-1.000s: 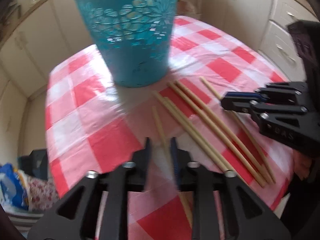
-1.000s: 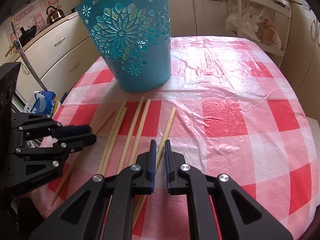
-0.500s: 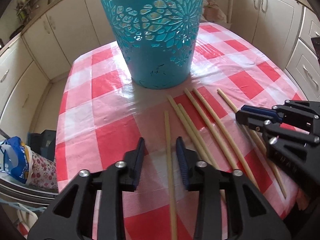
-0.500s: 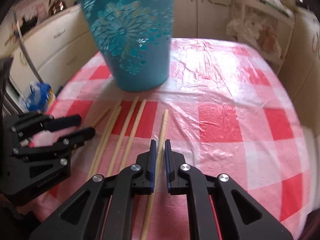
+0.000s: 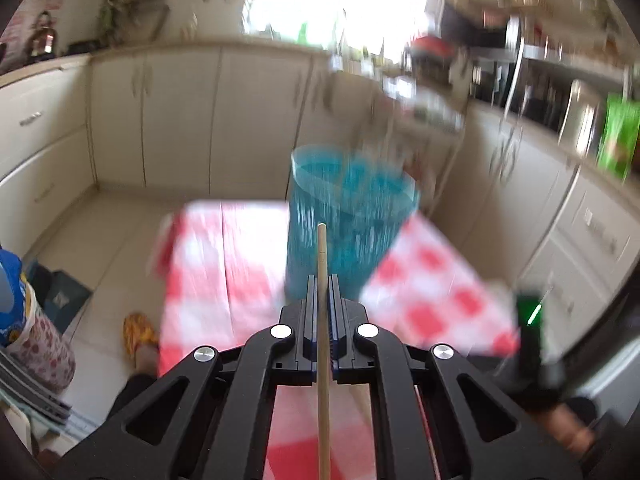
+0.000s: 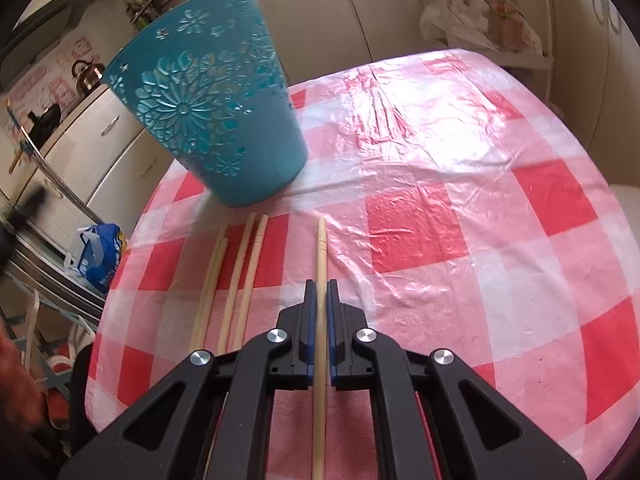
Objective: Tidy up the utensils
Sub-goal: 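Lift the stick with the left tool and drop it into the teal bin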
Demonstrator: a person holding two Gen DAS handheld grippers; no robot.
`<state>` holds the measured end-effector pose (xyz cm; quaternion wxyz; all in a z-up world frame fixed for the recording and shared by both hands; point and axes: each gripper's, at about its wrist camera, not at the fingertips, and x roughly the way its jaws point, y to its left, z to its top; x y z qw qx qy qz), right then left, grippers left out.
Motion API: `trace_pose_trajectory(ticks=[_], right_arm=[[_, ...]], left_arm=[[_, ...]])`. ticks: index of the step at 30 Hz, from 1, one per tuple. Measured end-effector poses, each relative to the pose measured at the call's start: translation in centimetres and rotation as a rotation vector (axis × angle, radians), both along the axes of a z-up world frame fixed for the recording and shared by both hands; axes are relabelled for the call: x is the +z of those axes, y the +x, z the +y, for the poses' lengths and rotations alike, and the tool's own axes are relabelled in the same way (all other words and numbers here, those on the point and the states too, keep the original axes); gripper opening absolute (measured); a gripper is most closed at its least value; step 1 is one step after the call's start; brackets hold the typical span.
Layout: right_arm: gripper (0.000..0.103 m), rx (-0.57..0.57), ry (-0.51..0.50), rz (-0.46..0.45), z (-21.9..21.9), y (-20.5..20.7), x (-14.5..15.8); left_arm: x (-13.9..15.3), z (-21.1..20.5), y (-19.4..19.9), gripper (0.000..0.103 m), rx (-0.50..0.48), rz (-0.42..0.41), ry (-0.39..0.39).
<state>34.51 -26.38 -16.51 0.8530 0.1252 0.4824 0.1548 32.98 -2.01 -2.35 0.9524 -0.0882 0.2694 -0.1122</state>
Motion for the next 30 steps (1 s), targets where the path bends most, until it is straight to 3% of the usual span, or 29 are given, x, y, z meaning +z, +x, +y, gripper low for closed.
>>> trace_pose_trajectory(ticks=[5,15,21,30], right_arm=[[0.006,-0.008,0.001,-0.006,0.1,-0.1,0.0],[0.006,-0.019,0.018,-0.001,-0.4,0.1,-0.1],[0.006,-0.029,0.015,-0.014,-0.6,0.3,0.2],[0.006,-0.039,0.015,-0.011,-0.5,0.9,0.1]], left_arm=[[5.2,0.9,0.9,0.004,0.026,-0.142,-0.075],[10.4,-1.2,5.3,0.004,0.037,-0.292,-0.128],[11.0,-2.4,9.9,0.004,0.083,-0.328,-0.156],[8.5,-4.2,15.8,0.004,0.163,-0.331,-0.136]])
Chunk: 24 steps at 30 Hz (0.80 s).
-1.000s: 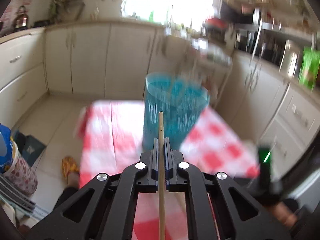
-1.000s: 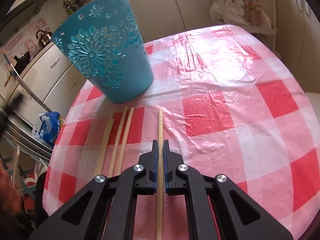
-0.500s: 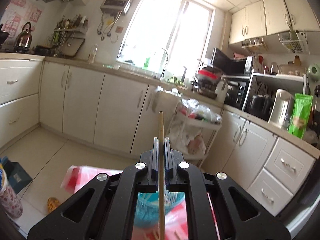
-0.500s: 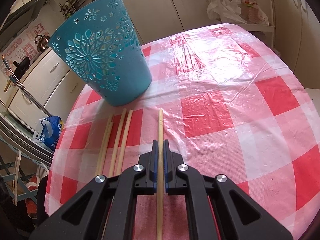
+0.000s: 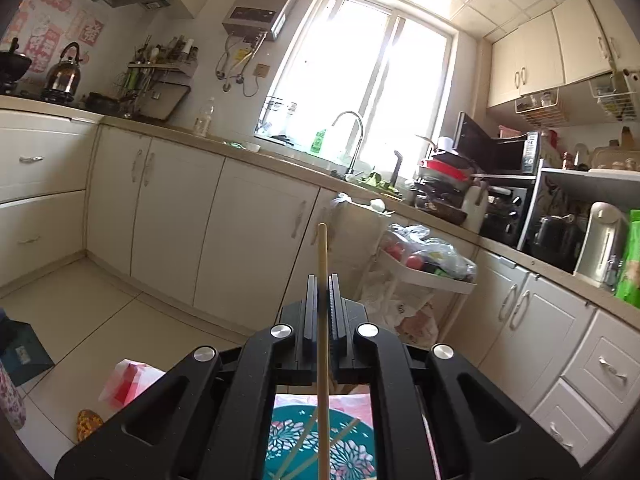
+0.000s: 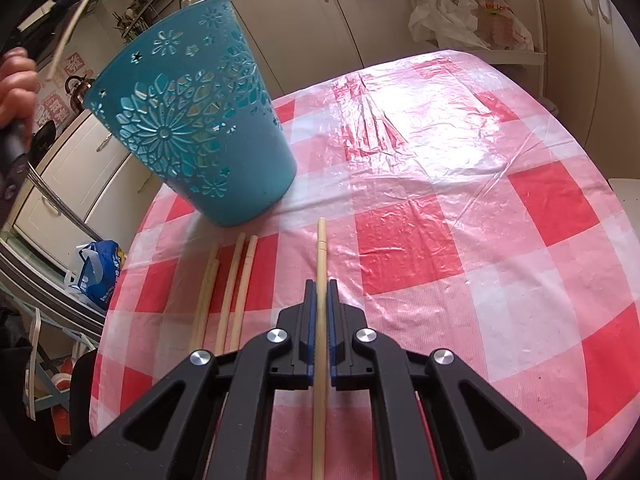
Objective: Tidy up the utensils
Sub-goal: 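Lift the stick with the left tool and drop it into the teal bin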
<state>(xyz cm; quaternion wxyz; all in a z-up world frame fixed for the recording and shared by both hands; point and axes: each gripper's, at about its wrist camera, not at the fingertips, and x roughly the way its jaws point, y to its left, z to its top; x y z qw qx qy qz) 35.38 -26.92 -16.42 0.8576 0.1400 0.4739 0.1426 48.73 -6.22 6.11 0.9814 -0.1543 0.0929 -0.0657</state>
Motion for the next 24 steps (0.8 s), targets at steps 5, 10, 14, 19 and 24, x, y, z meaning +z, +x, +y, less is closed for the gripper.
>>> trace_pose_trajectory(ticks=[5,10,14,19,24], right_arm=[[0.006,0.004,-0.004,0.003,0.2,0.1,-0.1],[0.006,0.004,-0.003,0.005,0.4,0.3,-0.2],[0.006,0.004,-0.004,0.005,0.4,0.3,-0.2],[0.006,0.004,-0.003,0.005,0.4,0.3,-0.2],[0.006,0.004,0.0,0.006,0.4,0.3,-0.2]], left_arm=[[-1.4,-0.4,1.6,0.004,0.02,0.024,0.01],[-2.7,-0.7,2.0,0.005,0.027,0.06,0.052],[-3.5,-0.8,2.0,0.005,0.025,0.085,0.083],[-4.3,-0.9,1.7,0.005,0.02,0.109,0.108],[-5.3,-0.9,0.7,0.017,-0.008,0.157,0.153]])
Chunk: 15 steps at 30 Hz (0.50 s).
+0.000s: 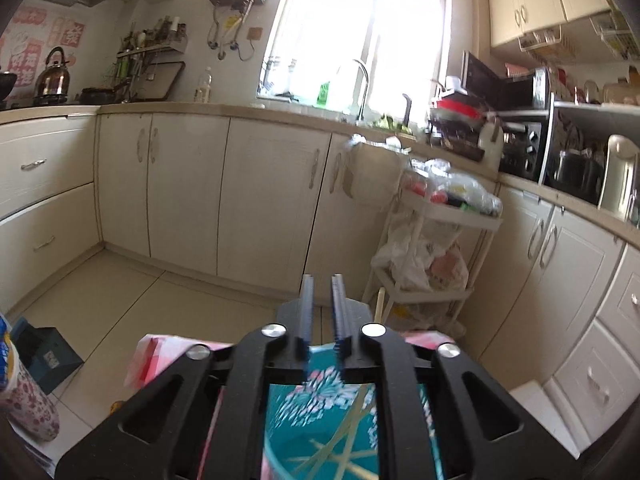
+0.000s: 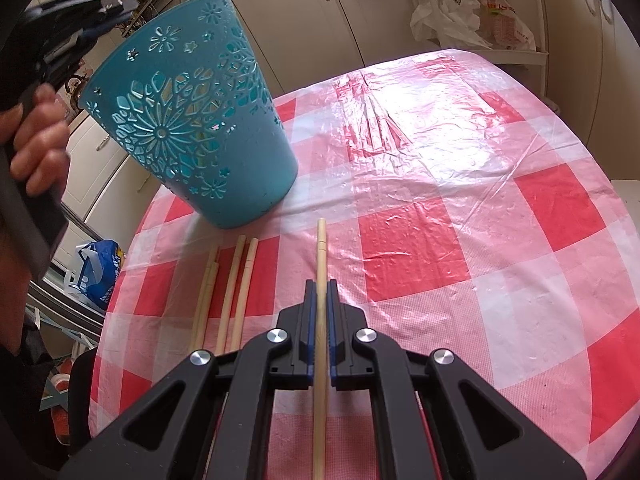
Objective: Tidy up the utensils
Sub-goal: 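Lift the stick with the left tool and drop it into the teal bin, then lift the stick with the right tool and drop it into the teal bin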
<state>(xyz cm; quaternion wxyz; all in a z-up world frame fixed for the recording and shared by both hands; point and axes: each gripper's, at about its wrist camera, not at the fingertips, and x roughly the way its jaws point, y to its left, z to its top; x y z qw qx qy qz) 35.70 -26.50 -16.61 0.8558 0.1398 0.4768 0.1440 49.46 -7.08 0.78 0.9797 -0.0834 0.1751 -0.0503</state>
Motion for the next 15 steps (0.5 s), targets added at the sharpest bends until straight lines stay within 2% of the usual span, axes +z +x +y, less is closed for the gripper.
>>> trace_pose_trajectory(ticks=[2,6,10,12,15], right_arm=[[0.006,-0.001,0.003,0.0,0.0,0.1,0.0],[0.006,-0.004,0.01,-0.005,-0.2,0.2,0.0],[0.006,-0.017,0.032,-0.041,-0.7,0.0,0.7],[0.006,-0.028,0.058,-0.07,-1.1,-0.2,1.3],[0.006,-0.043,0.117,-0.122,-1.7,-0.4,2.5]], left_arm=[[-0.4,0.7,-0.9,0.026,0.01,0.01,-0.005],[-1.1,2.6,-3.4,0.037,0.039,0.014,-0.025],[-2.2,4.5,-6.0,0.041,0.064,0.026,-0.041],[-3.3,5.4,-7.5,0.047,0.082,0.039,-0.052],[-5.0,6.5,-9.0,0.047,0.093,0.071,-0.058]])
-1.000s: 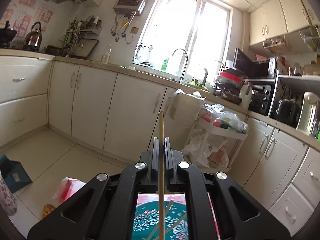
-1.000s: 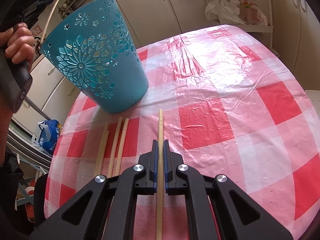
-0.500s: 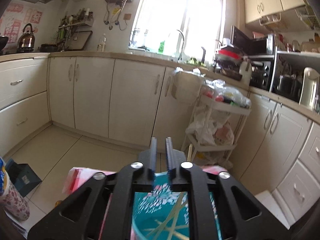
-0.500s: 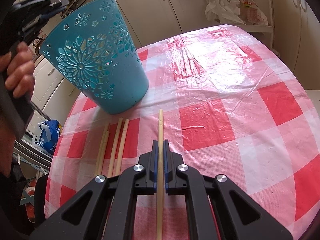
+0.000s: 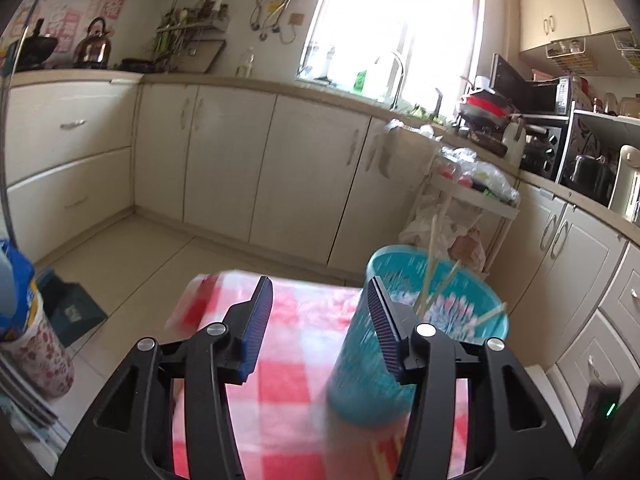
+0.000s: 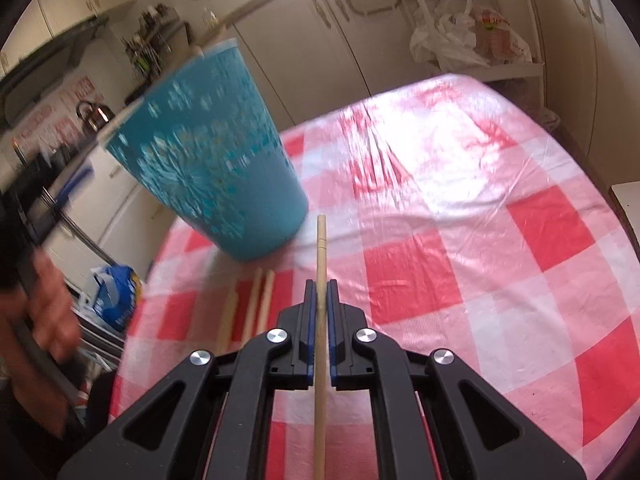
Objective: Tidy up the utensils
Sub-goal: 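Lift the stick with the right tool and drop it into the teal bin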
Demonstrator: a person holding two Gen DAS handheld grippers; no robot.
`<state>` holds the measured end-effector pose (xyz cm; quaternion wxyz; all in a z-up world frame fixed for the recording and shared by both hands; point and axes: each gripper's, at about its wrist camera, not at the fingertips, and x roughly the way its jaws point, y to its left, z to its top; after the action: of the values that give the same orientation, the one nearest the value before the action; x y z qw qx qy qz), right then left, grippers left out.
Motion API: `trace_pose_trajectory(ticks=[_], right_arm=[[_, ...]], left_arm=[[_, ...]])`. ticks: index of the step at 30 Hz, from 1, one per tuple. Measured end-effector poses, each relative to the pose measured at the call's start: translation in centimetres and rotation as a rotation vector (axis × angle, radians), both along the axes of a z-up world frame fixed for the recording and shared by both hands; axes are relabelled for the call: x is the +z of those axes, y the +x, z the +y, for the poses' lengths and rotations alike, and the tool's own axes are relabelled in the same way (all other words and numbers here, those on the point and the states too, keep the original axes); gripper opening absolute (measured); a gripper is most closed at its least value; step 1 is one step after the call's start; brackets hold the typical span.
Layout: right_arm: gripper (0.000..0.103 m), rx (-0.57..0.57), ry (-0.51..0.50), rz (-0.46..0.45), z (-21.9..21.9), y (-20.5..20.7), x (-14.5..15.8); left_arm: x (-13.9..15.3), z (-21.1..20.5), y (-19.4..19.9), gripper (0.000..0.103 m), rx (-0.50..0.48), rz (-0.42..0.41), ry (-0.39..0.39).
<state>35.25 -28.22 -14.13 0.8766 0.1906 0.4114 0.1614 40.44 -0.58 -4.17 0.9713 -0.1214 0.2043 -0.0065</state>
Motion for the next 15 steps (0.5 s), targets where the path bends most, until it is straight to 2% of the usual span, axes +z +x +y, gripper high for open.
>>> trace_pose_trajectory(ticks=[4,9,15], right_arm=[[0.006,-0.019,0.078,-0.101,-0.8,-0.7,2.7],[0.006,-0.05,0.16,-0.253,-1.6,-0.9,7.9],[0.006,-0.073,0.185,-0.395,-0.3,3.1,14.9]], left_arm=[[-2.2,1.5,-1.7,0.048,0.021,0.043,-0.013],[-5.0,3.0,-2.7,0.048,0.025,0.116,-0.018],[-7.1,4.3,-3.4,0.049,0.028,0.153,-0.054]])
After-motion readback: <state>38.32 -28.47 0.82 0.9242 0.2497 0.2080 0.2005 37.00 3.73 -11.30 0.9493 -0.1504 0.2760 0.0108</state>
